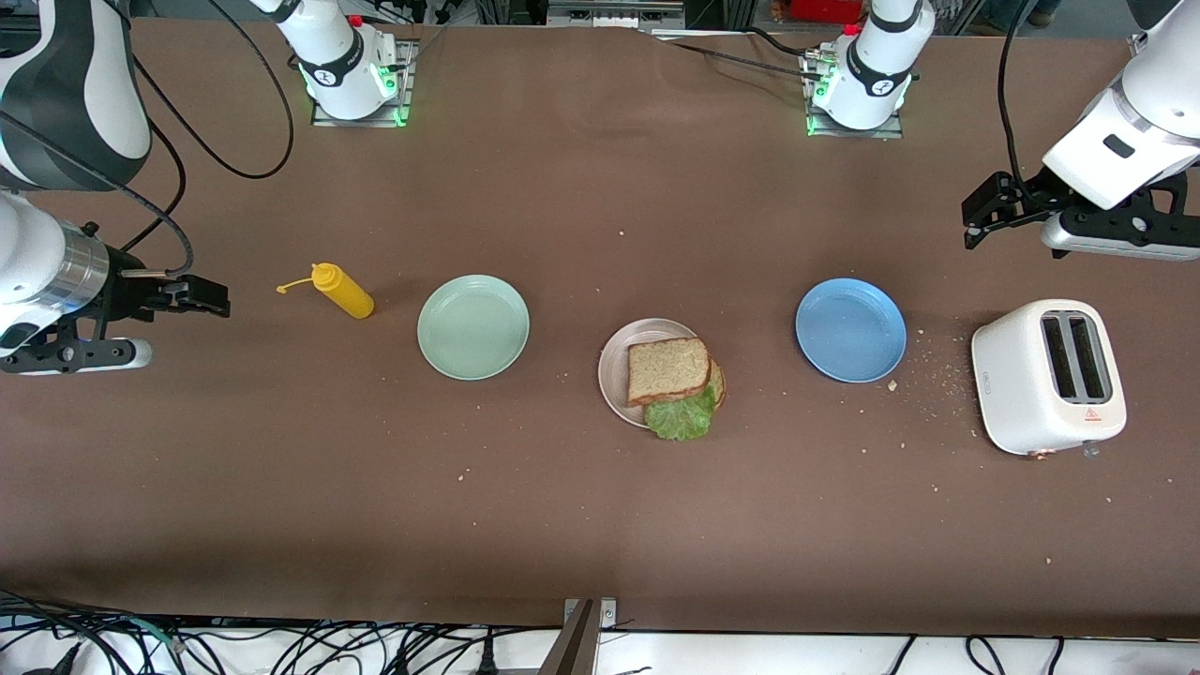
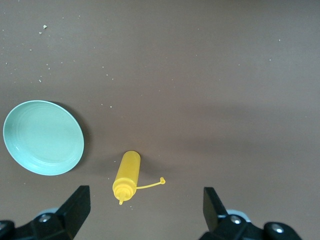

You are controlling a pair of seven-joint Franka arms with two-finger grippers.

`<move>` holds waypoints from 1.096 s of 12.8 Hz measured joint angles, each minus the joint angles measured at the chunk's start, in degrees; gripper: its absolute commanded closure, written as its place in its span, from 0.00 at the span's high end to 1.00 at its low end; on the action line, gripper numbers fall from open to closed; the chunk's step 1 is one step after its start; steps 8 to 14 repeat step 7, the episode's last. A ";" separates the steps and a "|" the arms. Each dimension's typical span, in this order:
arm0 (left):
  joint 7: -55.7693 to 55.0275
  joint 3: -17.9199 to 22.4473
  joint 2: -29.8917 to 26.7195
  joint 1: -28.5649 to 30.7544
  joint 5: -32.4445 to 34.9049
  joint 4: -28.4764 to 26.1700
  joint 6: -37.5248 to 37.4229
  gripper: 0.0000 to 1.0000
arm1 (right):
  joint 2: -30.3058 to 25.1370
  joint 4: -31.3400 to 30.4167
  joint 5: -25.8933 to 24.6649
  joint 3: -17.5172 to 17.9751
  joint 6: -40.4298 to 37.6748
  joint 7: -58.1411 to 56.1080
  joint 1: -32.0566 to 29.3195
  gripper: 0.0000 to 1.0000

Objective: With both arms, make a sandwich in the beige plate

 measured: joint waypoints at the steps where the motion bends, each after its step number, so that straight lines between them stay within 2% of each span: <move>1: -0.70 0.04 0.00 0.04 -0.66 0.05 -0.42 1.00 | 0.00 0.00 0.16 -0.02 0.00 0.08 -0.04 1.00; 14: -2.74 0.11 0.00 0.31 -1.19 0.06 -1.48 1.00 | 0.00 0.00 0.82 -0.03 0.00 0.15 -0.11 1.00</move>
